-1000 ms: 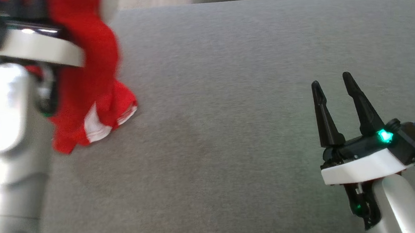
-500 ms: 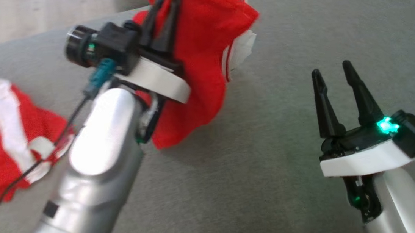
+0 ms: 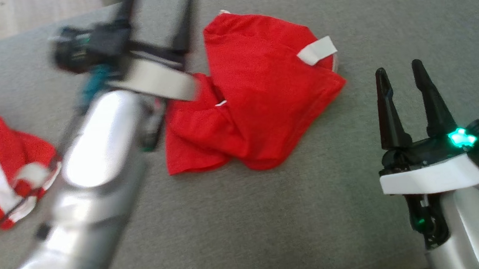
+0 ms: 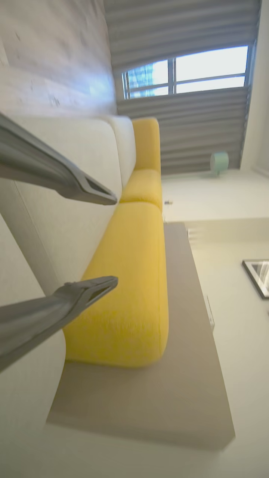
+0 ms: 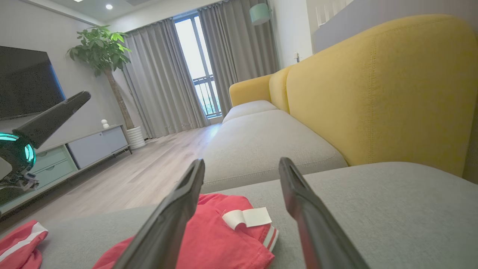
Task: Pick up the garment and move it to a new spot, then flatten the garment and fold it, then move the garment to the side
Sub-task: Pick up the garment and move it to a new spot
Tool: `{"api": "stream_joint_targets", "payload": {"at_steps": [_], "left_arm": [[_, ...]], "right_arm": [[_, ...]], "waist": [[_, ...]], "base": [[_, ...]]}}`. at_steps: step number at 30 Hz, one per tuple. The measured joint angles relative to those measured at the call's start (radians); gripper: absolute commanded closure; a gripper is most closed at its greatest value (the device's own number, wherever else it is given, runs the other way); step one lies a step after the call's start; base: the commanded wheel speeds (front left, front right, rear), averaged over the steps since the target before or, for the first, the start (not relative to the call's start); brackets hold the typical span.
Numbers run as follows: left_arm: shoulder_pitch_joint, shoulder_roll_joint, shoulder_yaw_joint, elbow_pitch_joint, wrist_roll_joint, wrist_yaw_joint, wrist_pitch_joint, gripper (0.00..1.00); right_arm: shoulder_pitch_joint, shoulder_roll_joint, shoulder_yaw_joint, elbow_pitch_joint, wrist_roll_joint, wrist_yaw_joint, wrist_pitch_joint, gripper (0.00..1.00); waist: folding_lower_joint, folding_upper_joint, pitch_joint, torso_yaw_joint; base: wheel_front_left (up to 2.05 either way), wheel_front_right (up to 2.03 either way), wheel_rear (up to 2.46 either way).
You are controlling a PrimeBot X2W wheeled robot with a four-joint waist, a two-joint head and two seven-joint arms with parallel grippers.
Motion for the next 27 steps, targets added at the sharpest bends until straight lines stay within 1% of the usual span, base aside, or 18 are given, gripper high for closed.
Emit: {"api": "stream_joint_targets", "payload": {"at_steps": [3, 6, 7, 9, 13, 15, 18, 19, 20, 23, 27], "left_arm": [[0.066, 0.078, 0.052, -0.026, -0.021, 0.004, -0.009, 0.00], [0.195, 0.124, 0.073, -0.067, -0.033, 0.005, -0.012, 0.00], [0.243, 0.130, 0.075, -0.087, -0.033, 0.005, -0.012, 0.00], [0.342, 0.127, 0.085, -0.142, -0.033, 0.012, -0.012, 0.00], [0.504, 0.113, 0.121, -0.241, -0.032, 0.039, -0.012, 0.00], [0.572, 0.091, 0.138, -0.282, -0.018, 0.050, -0.013, 0.00], [0.663, 0.050, 0.154, -0.324, 0.007, 0.052, -0.015, 0.00], [0.663, 0.050, 0.154, -0.324, 0.007, 0.052, -0.015, 0.00], [0.709, 0.030, 0.169, -0.342, 0.026, 0.051, -0.016, 0.00], [0.734, 0.016, 0.190, -0.351, 0.042, 0.050, -0.016, 0.00], [0.742, 0.001, 0.213, -0.363, 0.084, 0.024, -0.016, 0.00]], "right_arm": [[0.003, 0.001, -0.024, 0.001, -0.010, 0.000, 0.000, 0.00], [0.013, 0.001, -0.045, 0.004, -0.029, 0.000, 0.000, 0.00], [0.022, 0.001, -0.047, 0.005, -0.036, 0.000, 0.000, 0.00], [0.047, 0.002, -0.052, 0.011, -0.046, 0.000, 0.000, 0.00], [0.089, 0.003, -0.062, 0.029, -0.055, 0.000, 0.000, 0.00], [0.100, 0.003, -0.063, 0.041, -0.057, 0.000, 0.000, 0.00], [0.109, 0.004, -0.055, 0.057, -0.062, 0.000, 0.000, 0.00], [0.109, 0.004, -0.055, 0.057, -0.062, 0.000, 0.000, 0.00], [0.109, 0.004, -0.049, 0.060, -0.062, 0.000, 0.000, 0.00], [0.109, 0.004, -0.043, 0.064, -0.062, 0.000, 0.000, 0.00], [0.109, 0.005, -0.038, 0.072, -0.062, 0.000, 0.000, 0.00]], "waist": [[-0.0001, 0.0000, -0.012, 0.029], [0.0000, 0.0000, -0.031, 0.065], [-0.0001, 0.0000, -0.039, 0.077], [-0.0001, 0.0000, -0.057, 0.100], [-0.0003, 0.0000, -0.098, 0.141], [-0.0003, 0.0000, -0.119, 0.159], [-0.0004, 0.0000, -0.146, 0.178], [-0.0004, 0.0000, -0.146, 0.178], [-0.0003, 0.0000, -0.158, 0.187], [-0.0004, 0.0000, -0.165, 0.191], [-0.0003, 0.0000, -0.167, 0.190]], "base": [[0.00, 0.00, 0.00], [0.00, 0.00, 0.00], [0.00, 0.00, 0.00], [0.00, 0.00, 0.00], [0.00, 0.00, 0.00], [0.00, 0.00, 0.00], [0.00, 0.00, 0.00], [0.00, 0.00, 0.00], [0.00, 0.00, 0.00], [0.00, 0.00, 0.00], [0.00, 0.00, 0.00]]}}
